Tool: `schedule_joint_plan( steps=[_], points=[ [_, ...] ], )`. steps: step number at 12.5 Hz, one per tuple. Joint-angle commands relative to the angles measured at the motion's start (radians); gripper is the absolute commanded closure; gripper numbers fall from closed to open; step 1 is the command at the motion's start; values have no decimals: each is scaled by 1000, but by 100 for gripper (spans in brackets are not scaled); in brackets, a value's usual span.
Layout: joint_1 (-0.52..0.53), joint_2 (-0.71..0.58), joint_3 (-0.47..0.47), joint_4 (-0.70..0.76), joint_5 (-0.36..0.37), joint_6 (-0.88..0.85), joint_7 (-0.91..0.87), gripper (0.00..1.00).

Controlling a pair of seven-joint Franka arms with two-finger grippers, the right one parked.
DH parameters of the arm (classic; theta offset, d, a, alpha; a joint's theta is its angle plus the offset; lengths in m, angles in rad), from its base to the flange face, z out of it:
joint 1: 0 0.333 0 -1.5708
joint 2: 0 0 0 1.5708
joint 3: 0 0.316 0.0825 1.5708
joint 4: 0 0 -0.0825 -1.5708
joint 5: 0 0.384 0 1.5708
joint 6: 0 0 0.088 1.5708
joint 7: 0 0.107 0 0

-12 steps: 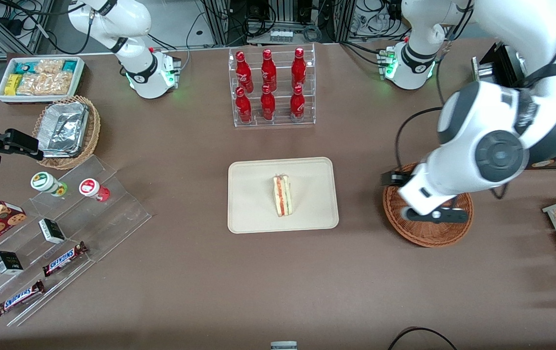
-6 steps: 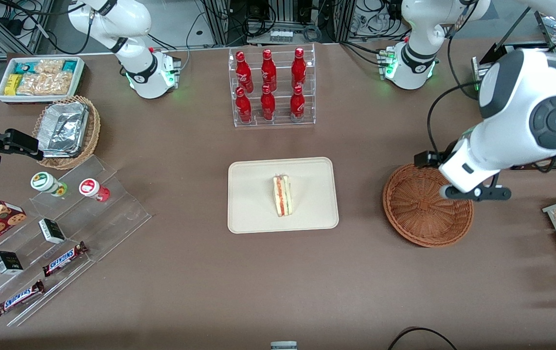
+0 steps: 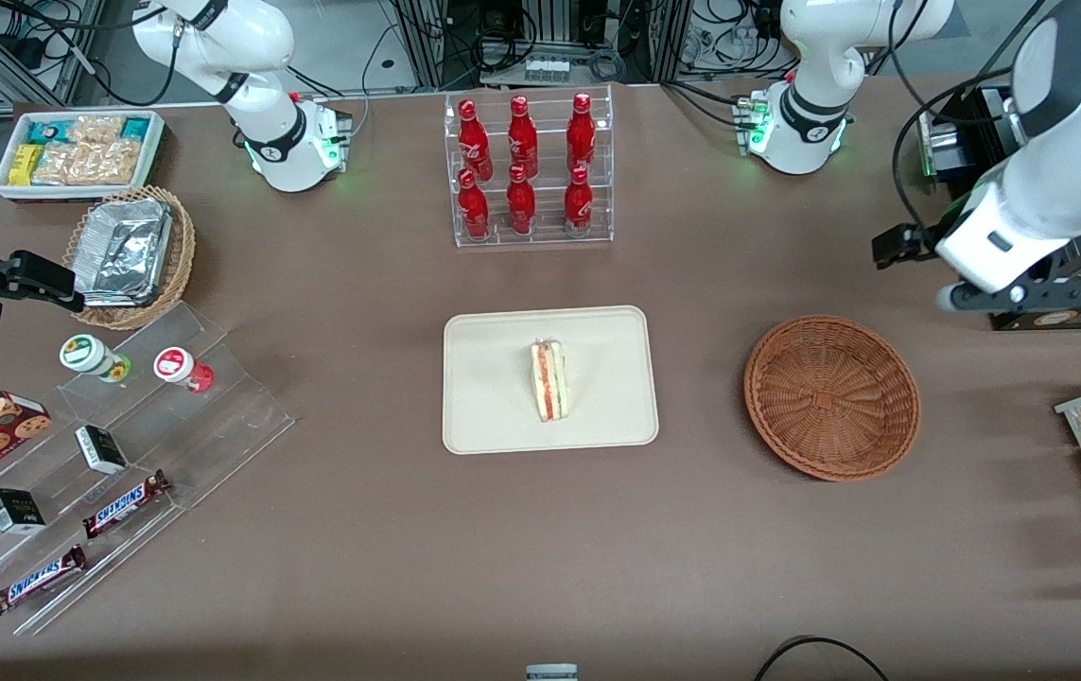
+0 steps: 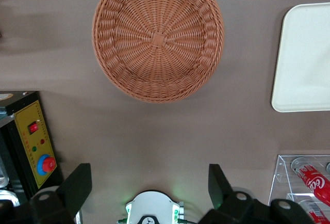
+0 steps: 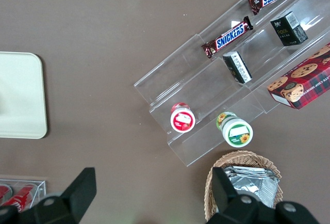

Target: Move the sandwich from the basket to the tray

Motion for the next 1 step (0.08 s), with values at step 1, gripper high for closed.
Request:
schedule_joint_plan(
  steps=[1],
  points=[
    [-10, -27, 38, 2, 6, -29, 18, 0]
  ],
)
